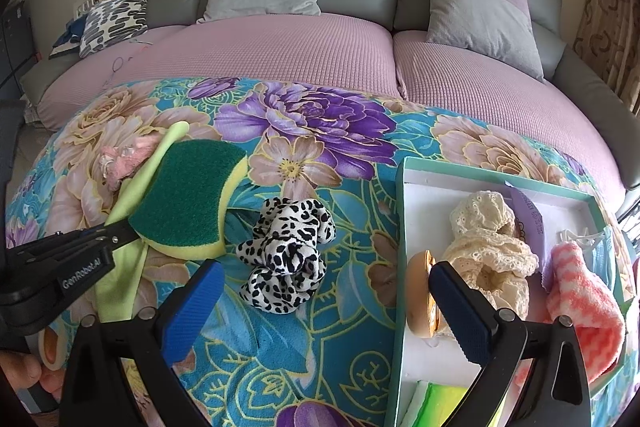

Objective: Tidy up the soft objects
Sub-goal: 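Lift the cloth with the left tool while the right tool grasps the leopard scrunchie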

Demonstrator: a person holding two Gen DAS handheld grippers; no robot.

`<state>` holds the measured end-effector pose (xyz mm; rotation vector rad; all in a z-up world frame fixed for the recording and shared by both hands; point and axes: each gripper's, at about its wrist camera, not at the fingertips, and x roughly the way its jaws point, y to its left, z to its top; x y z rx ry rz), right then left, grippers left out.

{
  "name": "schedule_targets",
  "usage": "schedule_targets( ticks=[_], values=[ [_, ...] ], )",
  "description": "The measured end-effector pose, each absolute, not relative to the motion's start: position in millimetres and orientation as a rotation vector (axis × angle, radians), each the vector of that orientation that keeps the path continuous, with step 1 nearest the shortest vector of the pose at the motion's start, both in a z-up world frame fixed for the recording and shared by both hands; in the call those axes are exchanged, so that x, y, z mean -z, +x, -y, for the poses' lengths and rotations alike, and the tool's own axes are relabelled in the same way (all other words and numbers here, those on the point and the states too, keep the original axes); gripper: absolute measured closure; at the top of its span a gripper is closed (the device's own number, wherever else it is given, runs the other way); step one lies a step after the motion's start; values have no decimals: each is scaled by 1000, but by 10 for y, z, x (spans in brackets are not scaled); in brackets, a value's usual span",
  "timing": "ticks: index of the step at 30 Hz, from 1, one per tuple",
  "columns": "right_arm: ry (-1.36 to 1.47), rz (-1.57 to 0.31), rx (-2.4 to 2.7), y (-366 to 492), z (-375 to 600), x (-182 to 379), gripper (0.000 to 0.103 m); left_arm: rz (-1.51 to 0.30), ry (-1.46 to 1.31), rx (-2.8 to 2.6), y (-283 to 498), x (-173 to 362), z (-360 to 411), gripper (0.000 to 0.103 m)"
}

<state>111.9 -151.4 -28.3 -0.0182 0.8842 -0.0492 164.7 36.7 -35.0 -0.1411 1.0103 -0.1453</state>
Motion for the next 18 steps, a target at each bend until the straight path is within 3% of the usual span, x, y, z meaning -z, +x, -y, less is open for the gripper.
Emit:
schedule_targets(
  ticks=[18],
  values=[
    [-38, -810, -19, 1085, 1391, 189, 0, -815, -207, 114, 1450, -315, -663, 96]
  ],
)
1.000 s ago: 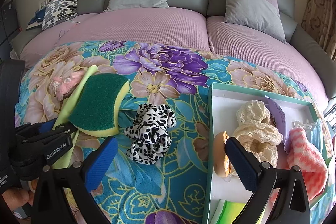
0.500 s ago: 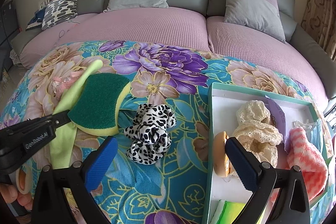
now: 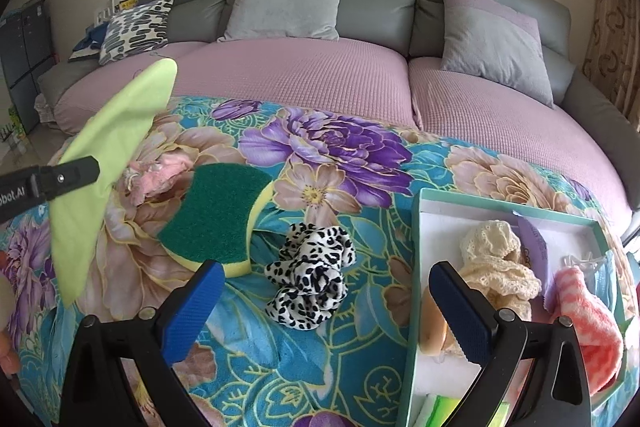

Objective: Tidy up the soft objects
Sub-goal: 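Lift the cloth with the left tool while the right tool grasps the leopard scrunchie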

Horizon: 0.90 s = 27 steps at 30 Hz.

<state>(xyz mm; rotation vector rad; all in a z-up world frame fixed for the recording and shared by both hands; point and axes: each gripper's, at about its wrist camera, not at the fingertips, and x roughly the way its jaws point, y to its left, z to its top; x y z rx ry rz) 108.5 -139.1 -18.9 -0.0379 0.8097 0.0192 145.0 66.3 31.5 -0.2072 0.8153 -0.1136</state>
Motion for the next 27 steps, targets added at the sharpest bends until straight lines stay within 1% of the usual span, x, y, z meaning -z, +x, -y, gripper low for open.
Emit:
schedule_targets(
  ticks=[3, 5, 9, 12, 13, 16, 18, 23, 25, 27],
  values=[
    [-30, -830, -51, 1106, 1363, 249, 0, -825, -206, 112, 1459, -301, -676, 96],
    [-32, -841, -63, 1116, 1339, 285, 4, -830, -204, 110, 1460, -288, -673, 96],
    [-21, -861, -88, 1143, 1311, 370, 17, -837, -203, 105, 1453, -262, -668, 96],
    [7, -879, -88, 1185, 1341, 454, 23, -840, -204, 103, 1457, -249, -670, 96],
    [16, -887, -86, 1200, 1357, 486, 28, -842, -204, 102, 1460, -242, -670, 96],
    [37, -910, -67, 1246, 1401, 584, 38, -854, -201, 101, 1477, -213, -659, 96],
    [28, -914, -52, 1260, 1400, 620, 43, -862, -199, 100, 1488, -191, -653, 96],
    [15, -901, -46, 1266, 1385, 639, 45, -871, -195, 99, 1497, -162, -641, 96],
    [24, -899, -54, 1266, 1399, 635, 55, -875, -191, 98, 1501, -154, -637, 96],
    [36, -899, -56, 1268, 1415, 636, 57, -874, -191, 97, 1501, -155, -633, 96]
  ],
)
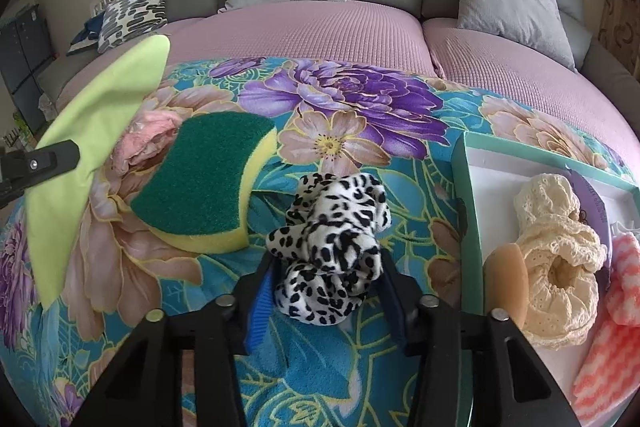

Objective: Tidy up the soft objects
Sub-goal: 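Lift the cloth with the left tool while the right tool grasps the leopard scrunchie, then carry the cloth and scrunchie over the tray with both tools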

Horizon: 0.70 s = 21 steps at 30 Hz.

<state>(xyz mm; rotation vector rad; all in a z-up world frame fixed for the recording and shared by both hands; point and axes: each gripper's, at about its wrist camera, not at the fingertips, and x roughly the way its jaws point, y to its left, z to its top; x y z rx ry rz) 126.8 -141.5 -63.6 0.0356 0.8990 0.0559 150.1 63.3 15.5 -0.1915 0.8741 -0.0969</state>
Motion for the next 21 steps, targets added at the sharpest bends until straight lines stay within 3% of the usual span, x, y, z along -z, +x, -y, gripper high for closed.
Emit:
schedule_targets(
  ticks=[4, 21],
  values=[
    [45, -896, -63, 1259, 1428, 606, 62, -869, -187, 99, 1495, -166, -621, 96],
    [101, -774, -15, 990, 1745, 67, 62, -772, -166, 176, 1335, -552, -384, 96]
  ],
)
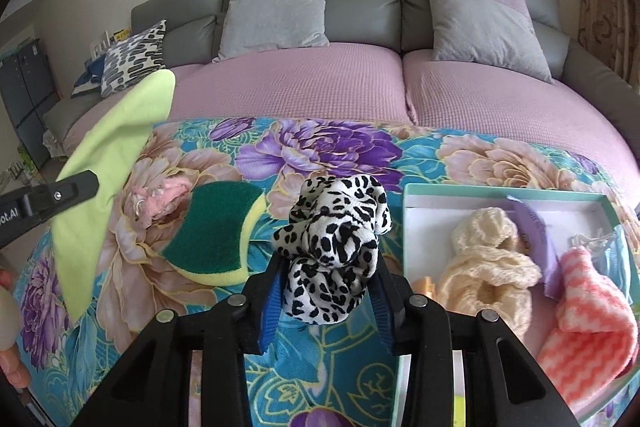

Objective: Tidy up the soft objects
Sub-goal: 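Carry the cloth and scrunchie over the tray with both tools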

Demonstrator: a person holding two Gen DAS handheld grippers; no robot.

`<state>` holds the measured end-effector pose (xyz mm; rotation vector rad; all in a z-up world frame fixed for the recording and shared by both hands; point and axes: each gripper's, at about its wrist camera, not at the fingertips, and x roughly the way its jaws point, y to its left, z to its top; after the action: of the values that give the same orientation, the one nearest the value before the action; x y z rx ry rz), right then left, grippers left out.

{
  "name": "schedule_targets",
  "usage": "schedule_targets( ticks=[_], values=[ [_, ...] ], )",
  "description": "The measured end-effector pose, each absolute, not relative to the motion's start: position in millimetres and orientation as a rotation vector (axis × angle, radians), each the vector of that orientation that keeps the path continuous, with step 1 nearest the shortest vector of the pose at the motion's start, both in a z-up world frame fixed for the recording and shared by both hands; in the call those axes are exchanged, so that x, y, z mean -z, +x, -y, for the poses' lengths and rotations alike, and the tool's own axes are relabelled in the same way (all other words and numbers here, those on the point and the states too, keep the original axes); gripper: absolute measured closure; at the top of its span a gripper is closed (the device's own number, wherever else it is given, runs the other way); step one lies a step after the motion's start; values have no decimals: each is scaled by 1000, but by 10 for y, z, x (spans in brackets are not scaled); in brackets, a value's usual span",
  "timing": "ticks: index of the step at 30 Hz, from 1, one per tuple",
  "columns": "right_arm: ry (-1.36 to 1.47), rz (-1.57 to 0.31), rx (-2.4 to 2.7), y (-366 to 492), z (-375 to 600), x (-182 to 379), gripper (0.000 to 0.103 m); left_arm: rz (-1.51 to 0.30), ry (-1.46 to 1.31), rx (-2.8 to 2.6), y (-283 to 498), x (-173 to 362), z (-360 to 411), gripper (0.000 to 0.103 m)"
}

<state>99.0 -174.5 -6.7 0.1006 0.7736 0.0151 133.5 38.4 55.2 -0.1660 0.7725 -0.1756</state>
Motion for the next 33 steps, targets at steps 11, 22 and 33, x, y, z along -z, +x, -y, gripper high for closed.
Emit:
schedule_targets(
  ticks=[11, 22, 33],
  values=[
    [159, -715, 112, 728, 2439, -145, 62, -787, -84, 304, 1235, -599, 410, 96],
    [226, -687, 290, 362, 3352, -214, 62, -809, 5, 426, 1074, -534, 1274, 96],
    [282, -646, 367, 126, 3754, -263, 62, -743, 54, 553, 849, -668, 1763, 96]
  ],
)
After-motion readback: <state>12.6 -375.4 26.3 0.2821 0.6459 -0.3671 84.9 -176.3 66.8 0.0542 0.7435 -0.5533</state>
